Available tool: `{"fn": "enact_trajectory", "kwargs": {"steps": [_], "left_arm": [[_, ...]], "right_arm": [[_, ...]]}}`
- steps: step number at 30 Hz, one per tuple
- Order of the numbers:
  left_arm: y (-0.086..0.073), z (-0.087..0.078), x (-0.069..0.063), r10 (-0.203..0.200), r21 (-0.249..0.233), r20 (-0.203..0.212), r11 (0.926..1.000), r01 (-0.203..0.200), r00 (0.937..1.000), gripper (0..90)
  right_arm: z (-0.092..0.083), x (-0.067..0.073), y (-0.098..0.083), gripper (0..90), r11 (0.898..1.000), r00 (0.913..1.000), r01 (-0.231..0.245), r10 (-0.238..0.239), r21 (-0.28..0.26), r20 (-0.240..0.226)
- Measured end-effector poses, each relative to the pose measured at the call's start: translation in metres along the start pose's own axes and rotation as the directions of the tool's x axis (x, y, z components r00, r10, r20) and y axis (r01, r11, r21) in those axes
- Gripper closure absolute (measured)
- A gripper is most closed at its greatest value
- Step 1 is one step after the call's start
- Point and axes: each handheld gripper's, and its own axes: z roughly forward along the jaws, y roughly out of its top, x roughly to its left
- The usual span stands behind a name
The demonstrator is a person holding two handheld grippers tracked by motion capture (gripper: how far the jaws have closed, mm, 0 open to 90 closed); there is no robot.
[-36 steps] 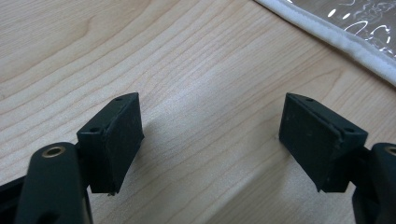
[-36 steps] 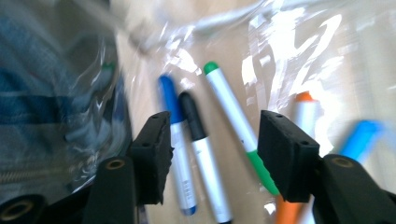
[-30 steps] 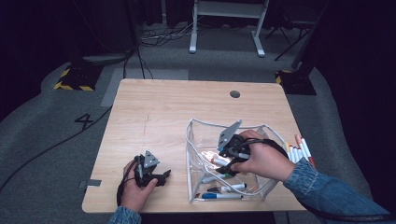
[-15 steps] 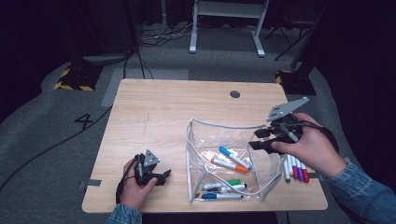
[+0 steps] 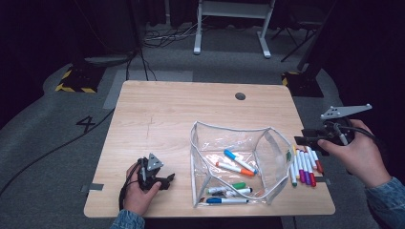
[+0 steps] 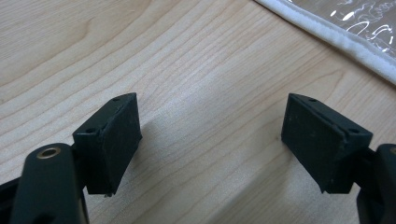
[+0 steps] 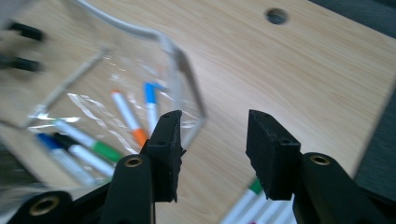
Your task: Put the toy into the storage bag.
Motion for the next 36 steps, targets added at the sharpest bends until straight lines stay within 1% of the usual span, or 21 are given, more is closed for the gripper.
{"fn": "enact_trajectory", "kwargs": {"steps": [2,4,7,11,13,18,21,22,24,26,28,30,31,33,35,36], "left_arm": [[0.0,0.0,0.0,-0.001,0.001,0.0,1.0,0.001,1.0,20.1],[0.0,0.0,0.0,-0.001,0.001,0.0,1.0,0.001,1.0,20.1],[0.0,0.0,0.0,0.0,0.001,0.0,1.0,0.0,1.0,20.1],[0.0,0.0,0.0,0.0,0.001,0.0,1.0,0.0,1.0,20.1],[0.0,0.0,0.0,0.0,0.001,0.001,1.0,0.0,1.0,20.1],[0.0,0.0,0.0,-0.001,0.0,0.0,1.0,0.001,1.0,20.1],[0.0,0.0,0.0,0.0,0.001,0.0,1.0,0.0,1.0,20.1],[0.0,0.0,0.0,-0.001,0.0,0.0,1.0,0.001,1.0,20.1],[0.0,0.0,0.0,-0.001,0.0,0.0,1.0,0.001,1.0,20.1],[0.0,0.0,0.0,-0.001,0.001,0.0,1.0,0.001,1.0,20.1],[0.0,0.0,0.0,0.0,0.001,0.0,1.0,0.0,1.0,20.1],[0.0,0.0,0.0,0.0,0.001,0.0,1.0,0.0,1.0,20.1],[0.0,0.0,0.0,-0.001,0.0,0.0,1.0,0.001,1.0,20.1],[0.0,0.0,0.0,0.0,0.001,0.0,1.0,0.0,1.0,20.1],[0.0,0.0,0.0,0.0,0.001,0.0,1.0,0.0,1.0,20.1],[0.0,0.0,0.0,-0.001,0.001,0.0,1.0,0.001,1.0,20.1]], "right_arm": [[0.005,-0.009,-0.01,55.5,1.0,0.9986,-0.003,0.002,0.009,0.052],[0.012,-0.017,-0.02,55.5,0.999,0.9972,-0.025,0.023,0.031,0.071],[0.027,-0.024,-0.034,55.1,0.995,0.9958,-0.056,0.05,0.077,0.077],[0.054,-0.031,-0.056,54.2,0.987,0.9945,-0.086,0.077,0.133,0.07],[0.068,-0.034,-0.067,54.2,0.982,0.9943,-0.093,0.083,0.164,0.067],[0.098,-0.035,-0.089,54.5,0.966,0.9929,-0.114,0.102,0.233,0.063],[0.109,-0.036,-0.097,54.5,0.959,0.9918,-0.124,0.112,0.254,0.062],[0.113,-0.036,-0.101,54.5,0.955,0.9904,-0.135,0.121,0.265,0.066],[0.119,-0.038,-0.105,54.5,0.951,0.9895,-0.141,0.126,0.275,0.072],[0.124,-0.04,-0.109,54.7,0.95,0.9896,-0.141,0.128,0.278,0.066],[0.128,-0.04,-0.112,55.0,0.948,0.9883,-0.151,0.14,0.281,0.06],[0.133,-0.039,-0.115,55.5,0.946,0.9887,-0.149,0.139,0.288,0.057],[0.135,-0.039,-0.116,56.6,0.947,0.9893,-0.145,0.135,0.286,0.056],[0.139,-0.037,-0.116,57.8,0.945,0.9888,-0.149,0.141,0.291,0.048],[0.143,-0.034,-0.116,61.7,0.947,0.993,-0.118,0.111,0.298,0.041],[0.147,-0.031,-0.114,64.8,0.944,0.9943,-0.106,0.097,0.312,0.042]]}}
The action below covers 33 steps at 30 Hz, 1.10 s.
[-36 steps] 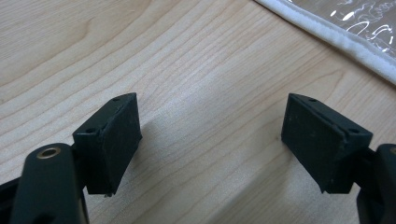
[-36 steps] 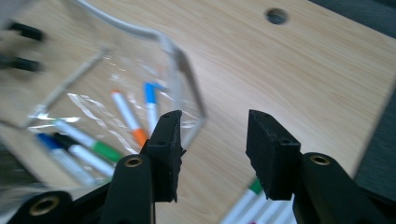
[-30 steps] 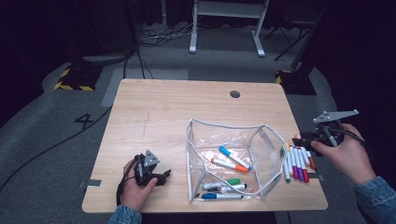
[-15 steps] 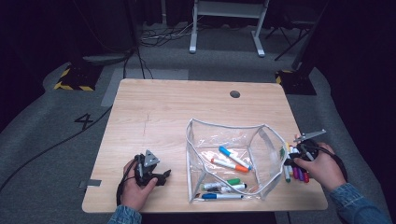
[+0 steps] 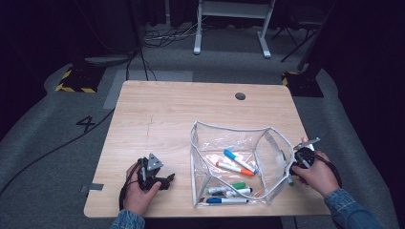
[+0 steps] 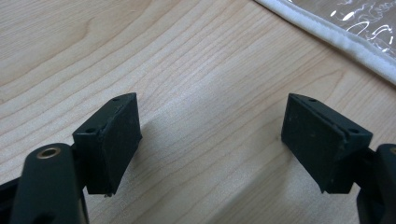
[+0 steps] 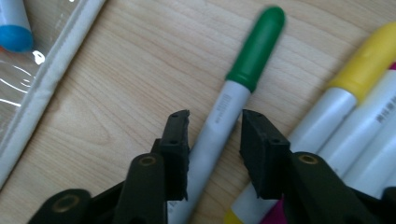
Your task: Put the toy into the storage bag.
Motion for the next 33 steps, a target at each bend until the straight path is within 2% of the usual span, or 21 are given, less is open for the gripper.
{"fn": "enact_trajectory", "kwargs": {"steps": [2,5,10,13,19,26,33], "left_arm": [[0.0,0.0,0.0,0.0,0.0,0.0,1.0,0.0,1.0,20.1],[0.0,0.0,0.0,0.0,-0.004,-0.002,1.0,0.0,1.0,20.1],[0.0,0.0,0.0,0.0,-0.003,-0.002,1.0,0.0,1.0,20.1],[0.0,0.0,0.0,0.0,-0.003,-0.001,1.0,0.0,1.0,20.1],[0.0,0.0,0.0,0.0,0.0,0.0,1.0,0.0,1.0,20.1],[0.0,0.001,0.0,-0.009,-0.001,0.0,1.0,0.009,1.0,19.2],[0.001,0.001,0.0,-0.012,0.0,-0.002,0.9999,0.012,0.9999,18.9]], "right_arm": [[0.003,0.004,0.003,67.6,1.0,0.9999,0.003,-0.003,0.0,0.016],[0.006,0.007,0.01,76.5,1.0,0.9996,-0.009,0.008,0.008,0.028],[0.008,0.01,0.016,77.2,0.999,0.9989,-0.033,0.033,0.01,0.034],[0.005,0.008,0.017,77.3,0.999,0.999,-0.045,0.045,-0.001,0.009],[-0.025,0.002,0.023,77.2,0.997,0.9986,-0.051,0.05,-0.057,-0.018],[-0.065,0.001,0.034,77.2,0.995,0.9996,-0.013,0.01,-0.1,-0.027],[-0.095,0.007,0.045,77.2,0.992,0.9985,0.033,-0.038,-0.125,-0.039]]}}
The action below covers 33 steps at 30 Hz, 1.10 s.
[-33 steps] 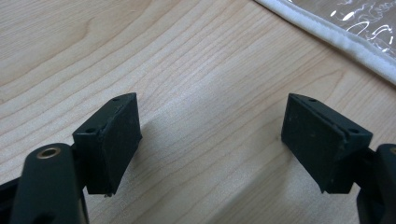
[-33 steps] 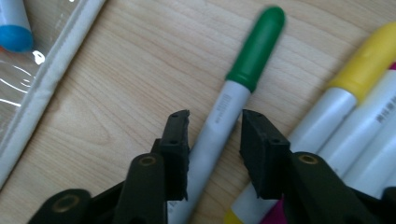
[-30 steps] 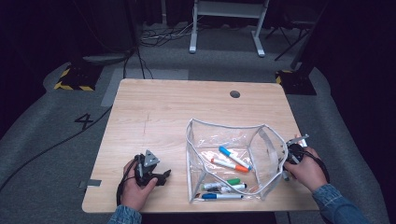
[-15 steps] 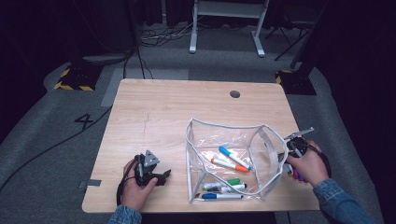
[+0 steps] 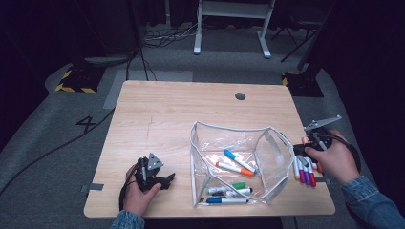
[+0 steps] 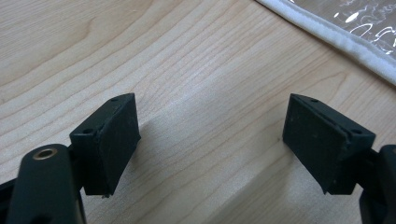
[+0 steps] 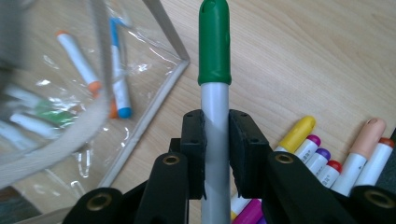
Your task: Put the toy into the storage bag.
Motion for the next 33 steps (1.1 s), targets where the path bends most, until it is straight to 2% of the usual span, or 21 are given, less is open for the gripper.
{"fn": "enact_trajectory", "kwargs": {"steps": [2,8,9,10,15,21,28,33], "left_arm": [[0.0,0.0,0.0,-0.009,0.003,0.0,1.0,0.009,1.0,18.5],[0.001,0.001,0.002,0.002,0.006,-0.01,1.0,-0.002,0.9999,16.8],[0.001,0.002,0.001,-0.011,0.002,-0.005,0.9999,0.011,0.9999,16.5],[0.001,0.002,0.002,-0.006,0.005,-0.003,1.0,0.006,1.0,16.1],[0.002,0.002,0.002,-0.003,0.006,-0.004,1.0,0.003,1.0,15.6],[0.0,0.0,0.001,-0.003,0.007,-0.005,1.0,0.003,1.0,15.3],[0.0,-0.001,0.001,-0.011,0.01,-0.01,0.9999,0.011,0.9999,15.2],[0.0,0.0,0.001,-0.011,0.008,-0.012,0.9999,0.011,0.9999,14.9]], "right_arm": [[-0.01,0.004,0.006,77.2,1.0,0.9996,0.027,-0.027,-0.005,-0.005],[-0.033,0.013,0.02,77.2,0.995,0.9952,0.097,-0.097,-0.02,-0.009],[-0.037,0.015,0.022,77.2,0.994,0.9947,0.102,-0.102,-0.025,-0.005],[-0.04,0.016,0.024,77.2,0.993,0.993,0.118,-0.118,-0.032,0.0],[-0.055,0.025,0.034,77.2,0.991,0.9916,0.13,-0.13,-0.045,0.001],[-0.071,0.036,0.045,77.2,0.983,0.985,0.171,-0.172,-0.072,-0.006],[-0.078,0.06,0.056,77.2,0.967,0.9677,0.243,-0.247,-0.076,-0.051],[-0.078,0.08,0.064,77.2,0.949,0.9456,0.308,-0.313,-0.068,-0.088]]}}
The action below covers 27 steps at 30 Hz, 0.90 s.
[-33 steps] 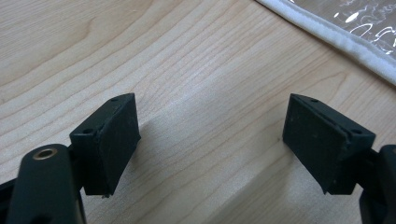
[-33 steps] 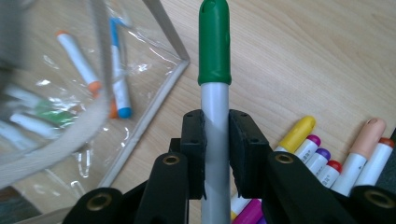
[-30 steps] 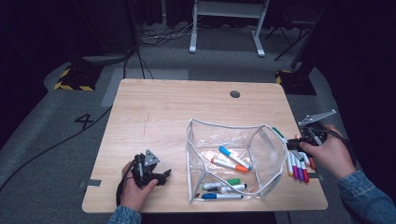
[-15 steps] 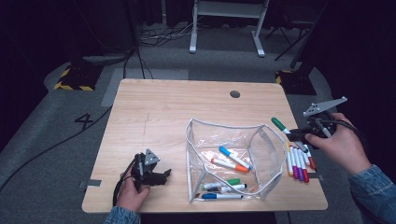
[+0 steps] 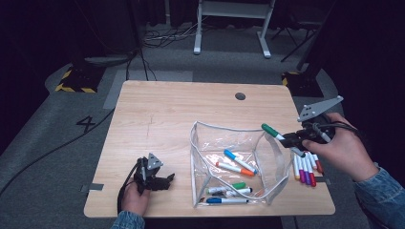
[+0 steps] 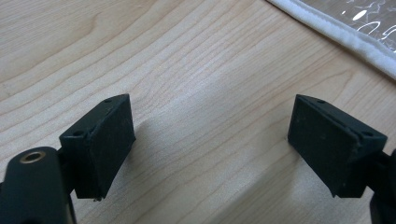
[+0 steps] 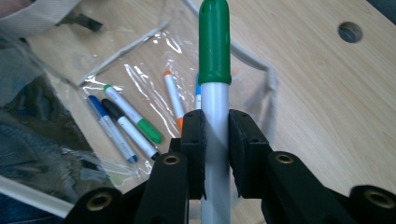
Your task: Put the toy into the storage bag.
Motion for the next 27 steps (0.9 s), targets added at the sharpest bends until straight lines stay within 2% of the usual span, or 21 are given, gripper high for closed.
{"fn": "enact_trajectory", "kwargs": {"steps": [4,8,9,11,12,17,21,27], "left_arm": [[0.0,0.0,0.0,0.0,0.0,0.0,1.0,0.0,1.0,14.8],[0.0,0.0,0.0,-0.001,0.004,-0.002,1.0,0.001,1.0,14.1],[0.001,0.001,0.001,-0.004,0.016,-0.007,0.9999,0.004,1.0,12.2],[0.002,0.004,0.0,-0.029,0.036,-0.018,0.9989,0.03,0.9994,0.0],[0.002,0.004,0.0,-0.028,0.036,-0.019,0.9989,0.029,0.9994,0.0],[0.002,0.004,0.0,-0.028,0.036,-0.019,0.999,0.028,0.9994,0.0],[0.002,0.004,0.001,-0.028,0.039,-0.017,0.9988,0.029,0.9995,0.0],[0.002,0.003,0.001,-0.026,0.045,-0.012,0.9986,0.027,0.9996,0.0]], "right_arm": [[0.004,0.013,0.01,77.2,0.998,0.9973,0.057,-0.057,0.006,-0.046],[0.013,0.024,0.018,77.2,0.995,0.9926,0.093,-0.09,0.025,-0.081],[0.015,0.027,0.019,77.2,0.994,0.991,0.101,-0.098,0.029,-0.091],[0.021,0.032,0.022,77.2,0.992,0.9872,0.122,-0.117,0.041,-0.108],[0.024,0.034,0.023,77.2,0.99,0.985,0.133,-0.127,0.048,-0.117],[0.035,0.043,0.03,77.2,0.979,0.9716,0.191,-0.178,0.067,-0.155],[0.045,0.052,0.035,77.2,0.966,0.9563,0.242,-0.222,0.089,-0.19],[0.06,0.064,0.04,77.2,0.949,0.9367,0.292,-0.26,0.117,-0.235]]}}
